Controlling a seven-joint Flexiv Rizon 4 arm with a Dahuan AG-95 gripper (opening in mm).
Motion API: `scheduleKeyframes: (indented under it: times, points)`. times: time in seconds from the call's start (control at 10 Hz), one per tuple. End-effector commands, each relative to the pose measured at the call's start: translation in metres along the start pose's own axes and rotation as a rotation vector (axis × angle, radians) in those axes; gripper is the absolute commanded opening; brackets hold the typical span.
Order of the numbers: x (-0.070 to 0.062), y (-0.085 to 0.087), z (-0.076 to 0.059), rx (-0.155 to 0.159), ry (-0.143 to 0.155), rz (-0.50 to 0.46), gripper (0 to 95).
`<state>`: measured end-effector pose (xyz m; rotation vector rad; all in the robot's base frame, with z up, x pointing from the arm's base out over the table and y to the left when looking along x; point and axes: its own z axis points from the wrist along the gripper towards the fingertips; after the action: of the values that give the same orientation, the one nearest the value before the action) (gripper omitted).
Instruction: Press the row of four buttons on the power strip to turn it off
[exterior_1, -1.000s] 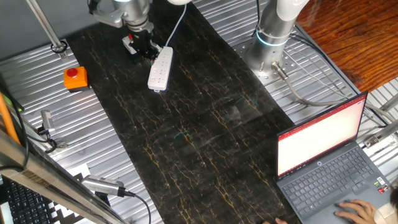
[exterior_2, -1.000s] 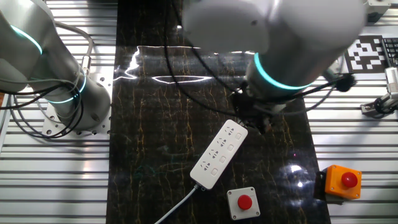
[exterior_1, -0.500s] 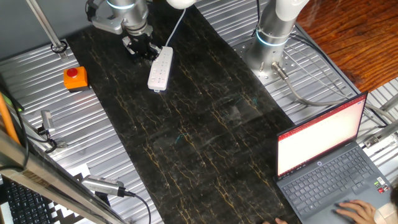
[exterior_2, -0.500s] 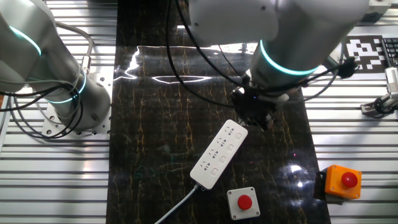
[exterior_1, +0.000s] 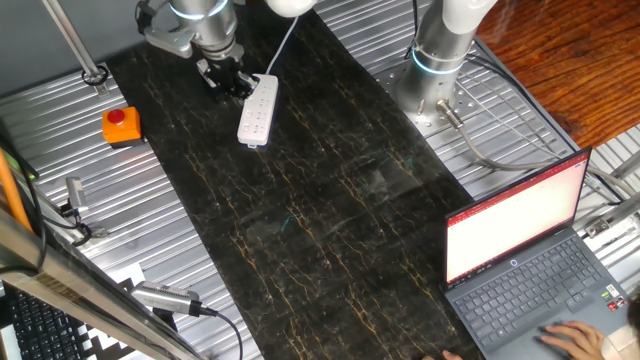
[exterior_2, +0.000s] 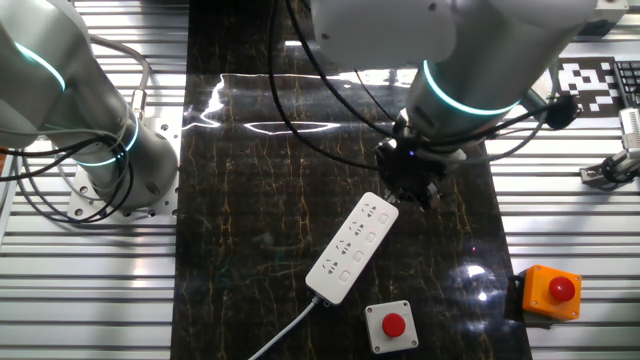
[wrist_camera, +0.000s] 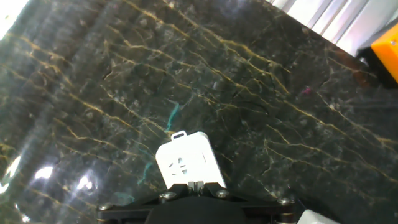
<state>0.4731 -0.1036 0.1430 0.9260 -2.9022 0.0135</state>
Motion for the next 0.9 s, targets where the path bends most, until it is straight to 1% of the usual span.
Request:
scheduleKeyframes:
  times: [0.1, 0.4, 0.5, 0.6, 0.7, 0.8, 0.9]
  points:
    - [0.0, 0.0, 0.0, -0.006, 0.002, -0.03, 0.0]
    - [0.0, 0.0, 0.0, -0.006, -0.003, -0.04, 0.0]
    - [0.0, 0.0, 0.0, -0.004, -0.027, -0.063, 0.0]
    - [0.0, 0.0, 0.0, -0.009, -0.043, -0.074, 0.0]
    - [0.005, -0.006, 0.002, -0.029, -0.055, -0.089, 0.0]
    - [0.014, -0.016, 0.004, -0.035, -0.056, -0.11, 19.0]
    - [0.026, -0.027, 0.007, -0.036, -0.051, -0.137, 19.0]
